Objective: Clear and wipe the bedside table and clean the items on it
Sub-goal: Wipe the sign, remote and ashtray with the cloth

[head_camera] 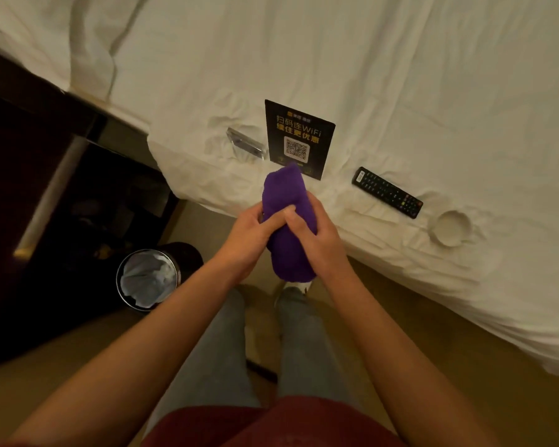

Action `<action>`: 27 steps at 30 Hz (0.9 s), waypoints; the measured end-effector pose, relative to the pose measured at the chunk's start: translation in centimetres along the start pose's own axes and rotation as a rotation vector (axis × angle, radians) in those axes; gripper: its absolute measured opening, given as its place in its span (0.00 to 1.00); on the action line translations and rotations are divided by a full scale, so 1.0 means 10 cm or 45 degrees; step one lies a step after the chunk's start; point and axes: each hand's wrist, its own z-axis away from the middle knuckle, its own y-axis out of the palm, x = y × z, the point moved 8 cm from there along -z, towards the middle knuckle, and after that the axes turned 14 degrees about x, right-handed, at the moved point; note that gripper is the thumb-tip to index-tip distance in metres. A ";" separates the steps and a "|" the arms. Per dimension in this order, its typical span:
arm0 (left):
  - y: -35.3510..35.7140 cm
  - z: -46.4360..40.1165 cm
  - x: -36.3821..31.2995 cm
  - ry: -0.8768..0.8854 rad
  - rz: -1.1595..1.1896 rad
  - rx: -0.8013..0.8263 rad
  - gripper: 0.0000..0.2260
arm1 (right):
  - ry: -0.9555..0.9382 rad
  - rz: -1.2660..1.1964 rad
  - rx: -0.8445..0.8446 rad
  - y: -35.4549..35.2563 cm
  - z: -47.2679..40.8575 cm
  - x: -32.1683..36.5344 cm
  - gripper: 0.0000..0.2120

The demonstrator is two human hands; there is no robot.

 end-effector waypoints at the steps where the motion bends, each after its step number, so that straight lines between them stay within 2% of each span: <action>1: 0.02 -0.01 -0.02 -0.003 0.055 0.024 0.13 | -0.008 -0.028 -0.024 0.03 -0.03 0.00 0.23; 3: -0.01 -0.03 -0.05 -0.050 0.153 0.064 0.13 | -0.003 -0.079 -0.087 0.04 -0.10 0.00 0.22; 5: -0.12 -0.06 -0.10 -0.116 0.057 0.065 0.13 | 0.034 -0.024 -0.141 0.04 -0.15 -0.01 0.21; 8: -0.35 -0.16 -0.27 -0.076 -0.409 0.033 0.11 | 0.116 0.106 -0.200 0.07 -0.24 -0.04 0.20; 12: -0.64 -0.32 -0.45 -0.004 -0.635 0.024 0.11 | 0.206 -0.002 -0.299 0.12 -0.37 -0.10 0.15; 17: -1.24 -0.71 -0.96 0.260 -1.357 -0.234 0.09 | 0.257 -0.128 -0.439 0.20 -0.39 -0.12 0.13; 19: -1.30 -0.95 -1.11 0.330 -1.655 -0.169 0.13 | 0.249 -0.133 -0.506 0.22 -0.37 -0.11 0.10; 23: -1.10 -1.40 -1.08 0.407 -2.143 0.152 0.19 | 0.233 -0.217 -0.588 0.35 -0.34 -0.14 0.12; 27: -0.94 -1.62 -0.89 0.402 -2.474 0.355 0.20 | 0.221 -0.270 -0.613 0.50 -0.34 -0.20 0.24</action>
